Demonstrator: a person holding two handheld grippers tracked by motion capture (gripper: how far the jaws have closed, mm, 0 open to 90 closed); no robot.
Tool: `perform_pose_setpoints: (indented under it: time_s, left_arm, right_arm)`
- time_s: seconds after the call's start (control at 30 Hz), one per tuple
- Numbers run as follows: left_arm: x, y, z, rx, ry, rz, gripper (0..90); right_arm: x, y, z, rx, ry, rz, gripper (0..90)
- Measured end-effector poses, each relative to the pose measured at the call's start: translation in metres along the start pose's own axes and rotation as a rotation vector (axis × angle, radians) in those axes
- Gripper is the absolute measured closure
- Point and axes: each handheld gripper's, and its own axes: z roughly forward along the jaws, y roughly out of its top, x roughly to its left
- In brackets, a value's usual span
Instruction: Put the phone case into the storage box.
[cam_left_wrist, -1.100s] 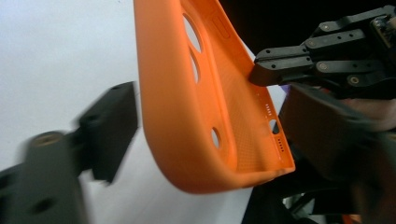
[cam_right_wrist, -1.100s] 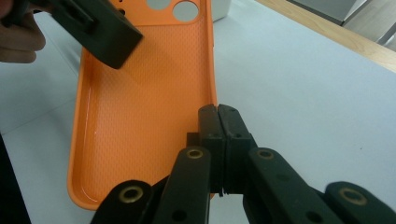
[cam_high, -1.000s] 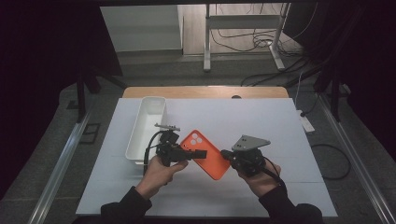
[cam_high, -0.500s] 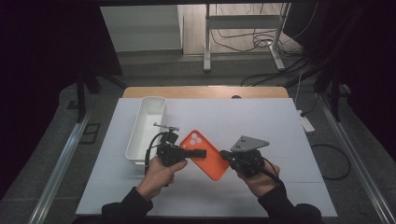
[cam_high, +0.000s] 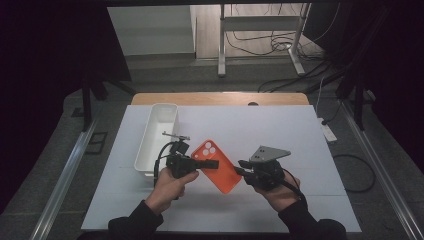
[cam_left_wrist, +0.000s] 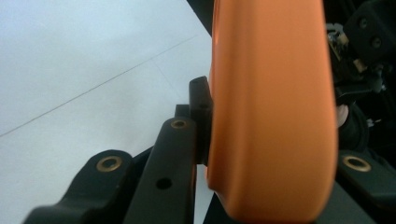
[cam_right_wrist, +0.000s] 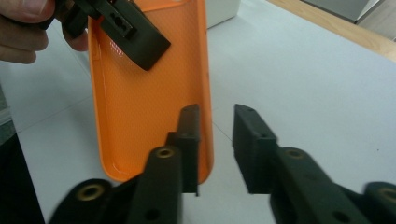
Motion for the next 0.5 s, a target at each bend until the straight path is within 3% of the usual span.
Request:
perform_pose_setpoints:
  time_s: [0.03,0.23,0.5]
  left_arm:
    - [0.000,0.000,0.000,0.000,0.000,0.000,84.3]
    - [-0.001,0.001,-0.003,0.018,0.000,0.051,84.2]
    - [0.002,0.000,-0.006,0.030,-0.001,0.083,84.0]
  right_arm:
    - [0.000,0.000,0.000,0.000,0.000,0.000,65.2]
    - [-0.009,-0.004,-0.003,0.013,0.040,0.045,39.7]
    - [-0.017,-0.008,-0.002,0.022,0.096,0.110,12.8]
